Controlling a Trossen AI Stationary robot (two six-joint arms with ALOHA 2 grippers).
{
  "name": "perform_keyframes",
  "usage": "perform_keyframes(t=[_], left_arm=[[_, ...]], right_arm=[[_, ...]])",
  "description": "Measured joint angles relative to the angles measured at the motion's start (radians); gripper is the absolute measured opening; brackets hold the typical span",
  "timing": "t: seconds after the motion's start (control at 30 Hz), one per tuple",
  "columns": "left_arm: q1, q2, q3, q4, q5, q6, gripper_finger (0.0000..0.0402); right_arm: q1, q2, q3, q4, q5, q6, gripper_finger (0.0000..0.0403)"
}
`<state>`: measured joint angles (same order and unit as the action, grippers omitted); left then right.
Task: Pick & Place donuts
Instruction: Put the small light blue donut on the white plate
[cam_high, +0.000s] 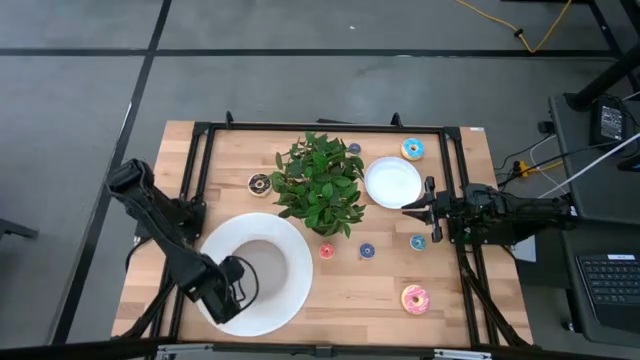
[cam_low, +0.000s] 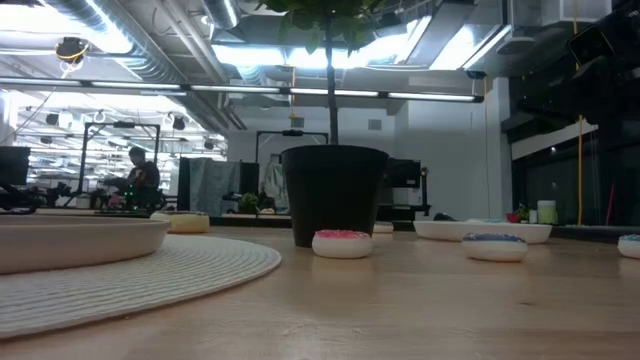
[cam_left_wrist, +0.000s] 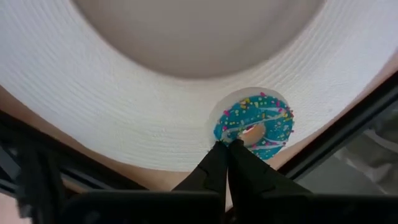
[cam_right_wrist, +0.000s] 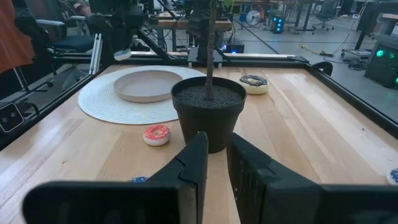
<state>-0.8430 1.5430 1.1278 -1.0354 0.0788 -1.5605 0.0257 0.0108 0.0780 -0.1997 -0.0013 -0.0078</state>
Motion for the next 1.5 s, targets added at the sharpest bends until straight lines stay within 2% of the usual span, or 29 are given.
perform_keyframes(t=[0.43, 0.67, 1.17, 1.5], left_arm=[[0.14, -0.137, 0.0, -0.101, -0.012, 0.247, 0.0002], [0.209, -0.186, 0.0, -0.104, -0.016, 0.378, 0.0002], [0.292, -0.196, 0.0, -0.092, 0.011, 0.62, 0.0002], [0.303, -0.196, 0.0, -0.08, -0.01, 0.676, 0.0002]], right_arm=[[0.0, 0.0, 0.0, 0.0, 0.0, 0.0, 0.0063], [0.0, 0.0, 0.0, 0.0, 0.0, 0.0, 0.0063], [0.0, 0.0, 0.0, 0.0, 0.0, 0.0, 0.0063], [0.0, 0.0, 0.0, 0.0, 0.0, 0.0, 0.0063]])
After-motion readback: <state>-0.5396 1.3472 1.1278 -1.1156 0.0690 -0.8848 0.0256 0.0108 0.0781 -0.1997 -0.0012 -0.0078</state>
